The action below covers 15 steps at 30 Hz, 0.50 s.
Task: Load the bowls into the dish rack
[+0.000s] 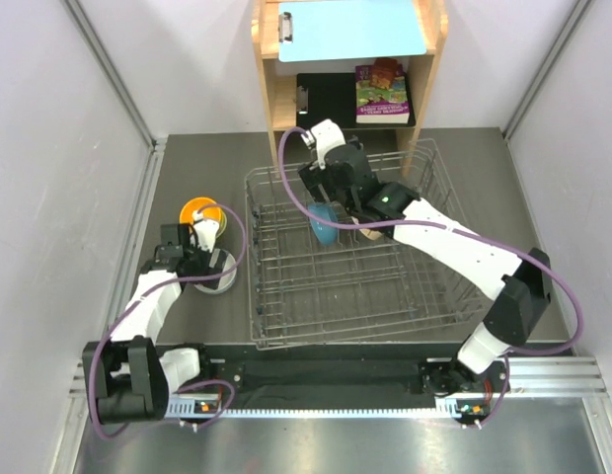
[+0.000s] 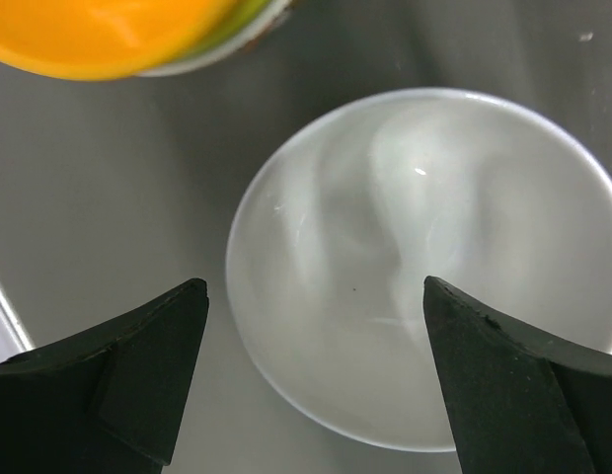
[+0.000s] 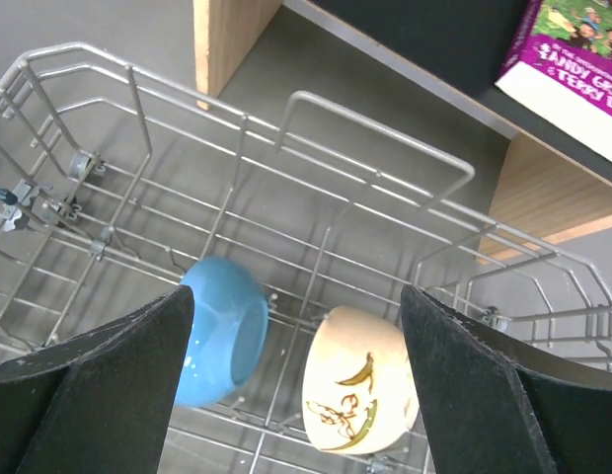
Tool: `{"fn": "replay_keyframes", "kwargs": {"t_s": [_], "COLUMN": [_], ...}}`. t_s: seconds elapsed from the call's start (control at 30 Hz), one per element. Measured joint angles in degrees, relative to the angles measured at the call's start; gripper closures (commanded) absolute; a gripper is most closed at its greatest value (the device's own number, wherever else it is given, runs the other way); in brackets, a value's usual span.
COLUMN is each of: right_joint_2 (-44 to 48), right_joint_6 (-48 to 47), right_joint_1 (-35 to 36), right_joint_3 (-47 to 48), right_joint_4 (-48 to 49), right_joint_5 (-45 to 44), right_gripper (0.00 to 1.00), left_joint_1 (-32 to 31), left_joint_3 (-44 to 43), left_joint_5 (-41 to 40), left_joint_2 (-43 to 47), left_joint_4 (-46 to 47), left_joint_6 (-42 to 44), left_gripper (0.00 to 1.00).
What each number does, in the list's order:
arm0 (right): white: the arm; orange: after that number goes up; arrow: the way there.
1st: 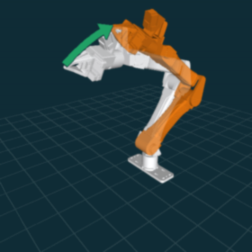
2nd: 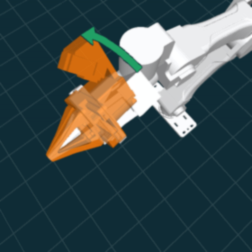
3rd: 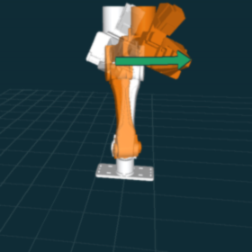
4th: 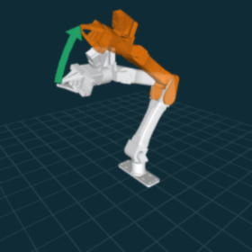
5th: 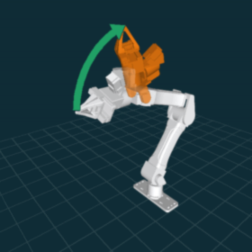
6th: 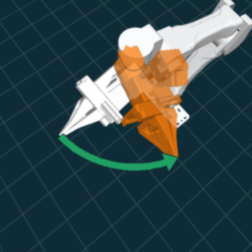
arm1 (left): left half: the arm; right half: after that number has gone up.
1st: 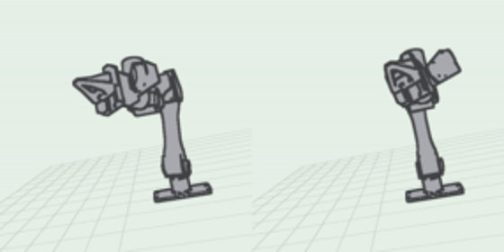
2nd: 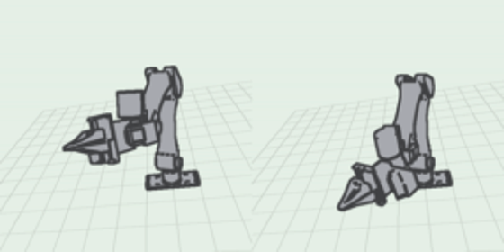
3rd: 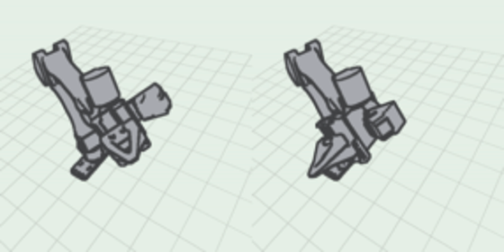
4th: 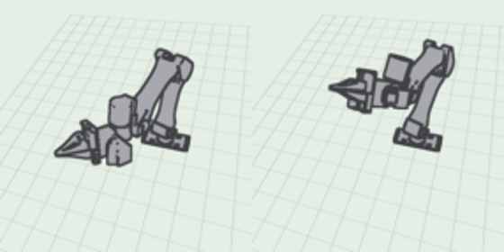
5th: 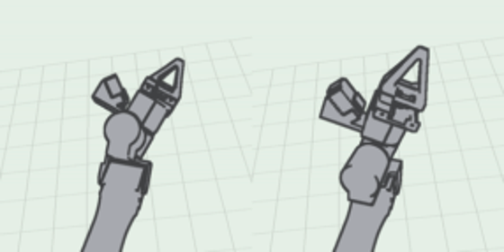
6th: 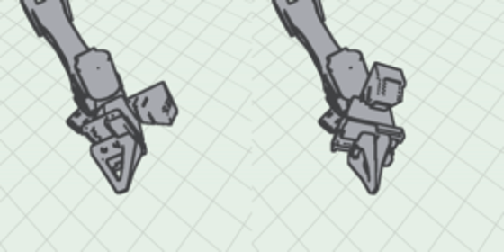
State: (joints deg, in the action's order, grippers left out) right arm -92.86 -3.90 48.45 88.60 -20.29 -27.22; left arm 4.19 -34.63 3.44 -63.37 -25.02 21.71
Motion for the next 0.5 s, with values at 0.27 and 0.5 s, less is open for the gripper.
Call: {"fn": "replay_keyframes", "kwargs": {"t_s": [0.27, 0.5], "right_joint_2": [1.44, 1.73], "right_joint_6": [0.44, 0.52], "right_joint_1": [-2.16, -2.78], "right_joint_3": [-0.55, -0.87], "right_joint_4": [0.55, 0.48], "right_joint_5": [1.66, 2.54], "right_gripper": [0.16, 0.16], "left_joint_1": [2.45, 5.46], "left_joint_3": [0.13, -3.06], "left_joint_5": [3.23, 8.92], "left_joint_2": [-3.69, -8.85], "left_joint_4": [0.35, 0.63], "left_joint_6": [1.99, 3.39], "left_gripper": [0.47, 0.92]}}
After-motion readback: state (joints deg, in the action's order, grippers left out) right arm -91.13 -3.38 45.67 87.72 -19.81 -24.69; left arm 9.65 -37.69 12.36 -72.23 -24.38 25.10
